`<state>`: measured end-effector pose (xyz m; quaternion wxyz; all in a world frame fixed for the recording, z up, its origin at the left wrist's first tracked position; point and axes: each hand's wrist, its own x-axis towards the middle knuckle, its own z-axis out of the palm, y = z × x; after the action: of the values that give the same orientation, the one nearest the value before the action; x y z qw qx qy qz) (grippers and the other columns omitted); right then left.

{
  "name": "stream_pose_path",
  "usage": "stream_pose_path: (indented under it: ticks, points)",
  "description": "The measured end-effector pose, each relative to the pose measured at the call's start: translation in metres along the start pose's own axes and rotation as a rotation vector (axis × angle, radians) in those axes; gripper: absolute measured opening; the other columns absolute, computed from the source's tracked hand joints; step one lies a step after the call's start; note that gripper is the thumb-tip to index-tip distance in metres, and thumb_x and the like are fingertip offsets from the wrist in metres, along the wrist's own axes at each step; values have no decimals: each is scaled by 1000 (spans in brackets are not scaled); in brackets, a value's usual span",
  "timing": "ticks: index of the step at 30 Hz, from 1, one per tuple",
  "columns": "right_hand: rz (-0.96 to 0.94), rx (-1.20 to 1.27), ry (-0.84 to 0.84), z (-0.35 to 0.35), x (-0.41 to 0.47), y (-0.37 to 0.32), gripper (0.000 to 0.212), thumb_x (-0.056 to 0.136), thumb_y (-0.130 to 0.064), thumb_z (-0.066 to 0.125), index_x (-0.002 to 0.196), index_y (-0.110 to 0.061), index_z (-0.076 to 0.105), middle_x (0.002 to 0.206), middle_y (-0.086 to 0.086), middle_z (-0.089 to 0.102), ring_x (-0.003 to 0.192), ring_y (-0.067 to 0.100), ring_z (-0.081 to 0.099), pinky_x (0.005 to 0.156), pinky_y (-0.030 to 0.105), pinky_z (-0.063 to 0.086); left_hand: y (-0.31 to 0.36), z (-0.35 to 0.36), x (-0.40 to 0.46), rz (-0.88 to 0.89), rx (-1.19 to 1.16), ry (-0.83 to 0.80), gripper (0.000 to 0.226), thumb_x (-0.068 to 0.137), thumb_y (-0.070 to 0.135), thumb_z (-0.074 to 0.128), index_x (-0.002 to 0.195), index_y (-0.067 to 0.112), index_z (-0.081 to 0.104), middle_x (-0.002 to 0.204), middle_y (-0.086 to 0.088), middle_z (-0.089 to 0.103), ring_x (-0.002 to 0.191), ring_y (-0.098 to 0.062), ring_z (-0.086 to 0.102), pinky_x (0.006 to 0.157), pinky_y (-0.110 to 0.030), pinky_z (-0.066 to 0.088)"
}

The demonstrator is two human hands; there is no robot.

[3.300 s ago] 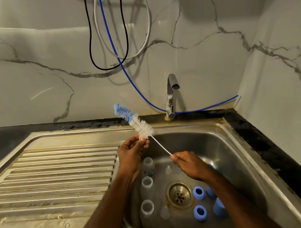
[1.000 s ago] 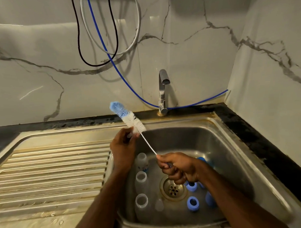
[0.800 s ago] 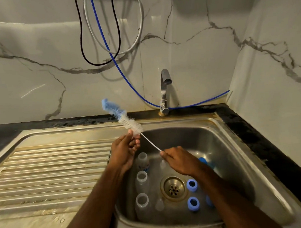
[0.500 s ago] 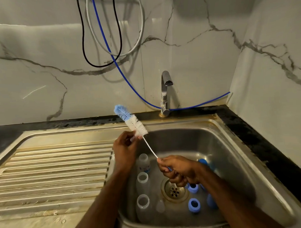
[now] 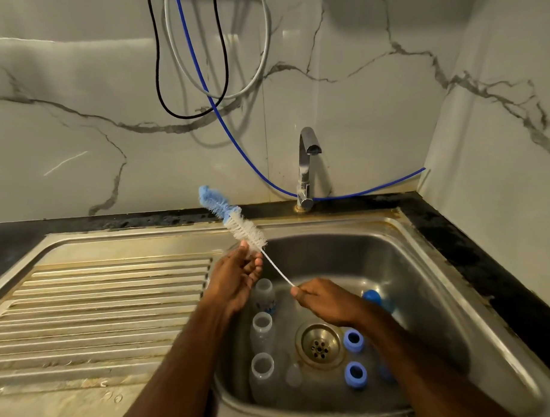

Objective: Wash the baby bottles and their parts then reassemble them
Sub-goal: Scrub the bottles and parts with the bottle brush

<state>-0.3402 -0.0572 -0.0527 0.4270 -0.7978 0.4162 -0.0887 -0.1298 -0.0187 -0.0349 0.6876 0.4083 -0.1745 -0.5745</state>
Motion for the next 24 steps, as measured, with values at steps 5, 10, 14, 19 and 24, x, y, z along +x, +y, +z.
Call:
stream_pose_path:
  ticks: [5, 10, 14, 19, 24]
  points:
    - [156, 708, -437, -7, -9, -4, 45, 102, -57, 42, 70, -24, 44, 60, -3, 29, 43, 9, 17, 36, 18, 20, -10, 5, -6, 739, 882, 169, 20, 91, 18, 74, 110, 21, 69, 98, 19, 71, 92, 4, 68, 77, -8, 53]
    - [50, 35, 58, 8, -6, -11, 45, 105, -48, 37, 69, -24, 47, 60, -4, 46, 53, 10, 41, 54, 31, 41, -7, 7, -6, 761, 921, 194, 31, 90, 19, 75, 120, 13, 70, 115, 5, 70, 103, -6, 67, 85, -16, 53]
    - [15, -256, 348, 12, -1, -14, 45, 106, -49, 32, 67, -30, 43, 72, -3, 52, 70, 14, 51, 70, 35, 44, -3, 4, -4, 596, 669, 156, 29, 92, 12, 71, 120, 18, 70, 109, 2, 74, 97, -10, 71, 85, -26, 59]
    - [162, 578, 115, 11, -7, -27, 47, 106, -49, 38, 67, -23, 45, 53, -5, 34, 43, 10, 23, 39, 21, 18, -6, 0, -1, 398, 429, 123, 25, 92, 10, 71, 116, 14, 69, 109, -9, 73, 96, -23, 71, 79, -32, 60]
    - [112, 456, 88, 7, -13, -29, 44, 107, -44, 37, 70, -20, 43, 53, -5, 31, 39, 7, 22, 35, 19, 18, -5, 0, 2, 258, 168, 92, 20, 97, 9, 62, 117, 8, 63, 115, -14, 72, 105, -28, 72, 90, -50, 60]
